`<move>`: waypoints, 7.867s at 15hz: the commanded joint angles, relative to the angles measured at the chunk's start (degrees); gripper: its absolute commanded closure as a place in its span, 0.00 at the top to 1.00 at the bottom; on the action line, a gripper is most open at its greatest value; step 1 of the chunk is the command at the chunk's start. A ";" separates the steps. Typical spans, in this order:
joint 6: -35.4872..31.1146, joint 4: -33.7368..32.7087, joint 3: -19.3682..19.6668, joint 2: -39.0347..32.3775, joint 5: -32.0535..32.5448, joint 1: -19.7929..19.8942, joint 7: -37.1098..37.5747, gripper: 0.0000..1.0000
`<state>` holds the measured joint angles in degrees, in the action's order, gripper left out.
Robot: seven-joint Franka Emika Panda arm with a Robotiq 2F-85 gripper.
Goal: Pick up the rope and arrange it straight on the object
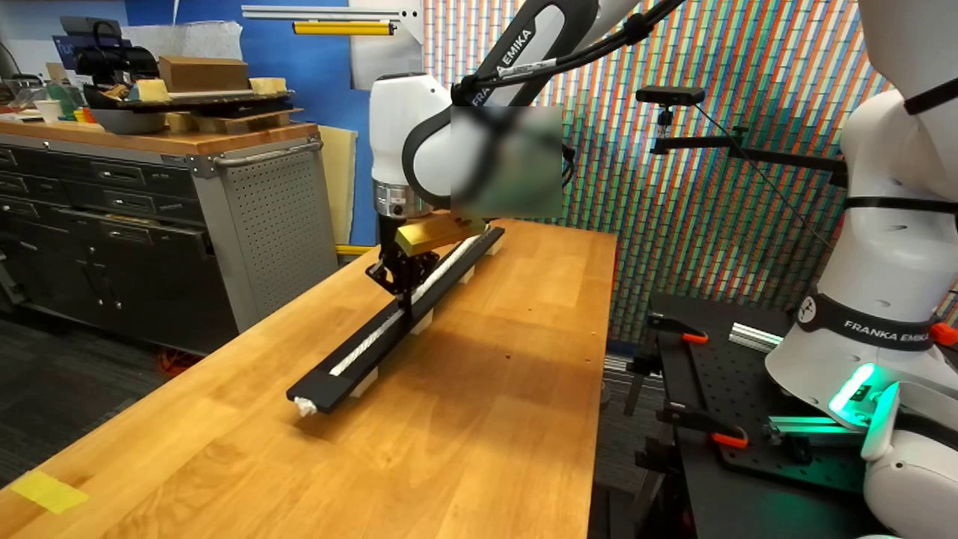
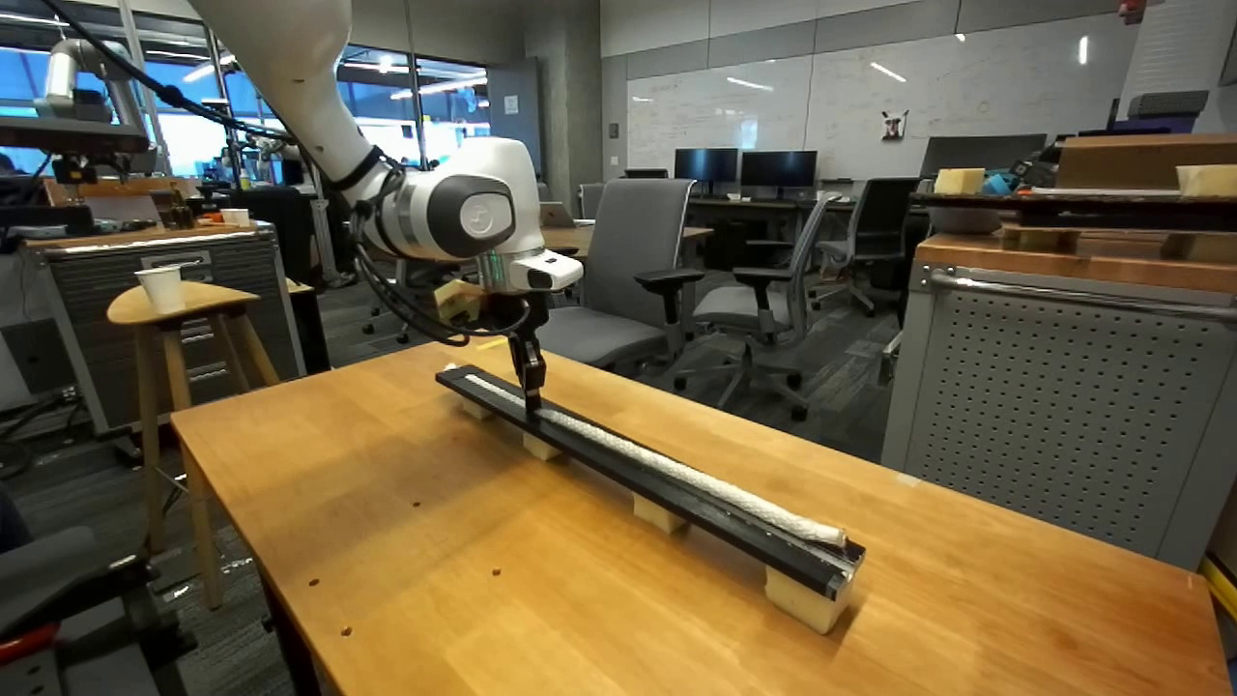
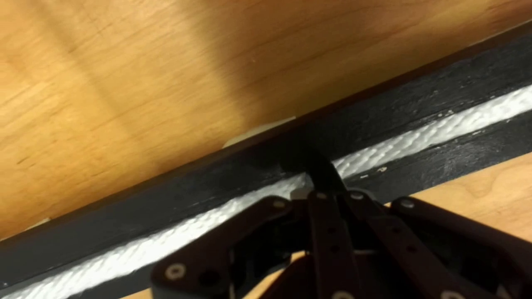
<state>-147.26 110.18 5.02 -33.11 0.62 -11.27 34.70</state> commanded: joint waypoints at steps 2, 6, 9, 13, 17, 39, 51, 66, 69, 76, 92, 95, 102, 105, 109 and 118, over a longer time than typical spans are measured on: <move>-1.50 1.05 1.57 -0.98 -0.59 1.83 -0.89 0.00; -2.01 1.63 2.02 -0.81 -1.14 3.07 -1.05 0.00; -2.55 2.31 2.07 -0.54 -1.86 3.65 -1.14 0.00; -3.24 3.19 2.24 -0.15 -2.40 3.99 -1.17 0.00; -4.44 4.48 2.52 0.63 -2.78 4.52 -1.24 0.00; -1.62 2.85 1.64 -0.35 -2.94 3.60 -2.74 0.00; -1.63 3.23 3.39 1.84 -0.69 1.62 -1.87 0.00; 0.13 5.86 7.41 5.61 8.22 -4.04 4.39 0.00; 0.23 5.31 8.24 5.06 11.11 -4.36 6.26 0.00; 0.51 4.17 8.13 3.28 12.19 -1.84 5.48 0.00; -1.44 1.08 6.42 -2.36 8.57 1.81 3.53 0.00; -0.68 0.59 5.83 -2.77 6.55 2.91 2.72 0.00; -4.56 6.71 8.96 3.51 9.61 -0.78 7.23 0.00; -8.00 9.49 11.87 5.71 12.58 -3.16 10.93 0.00; -10.11 10.53 15.49 6.39 16.02 -5.19 15.62 0.00; -6.58 4.48 9.84 -2.04 9.36 2.27 10.63 0.00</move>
<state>-155.66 118.25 17.95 -30.99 13.54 -13.02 48.31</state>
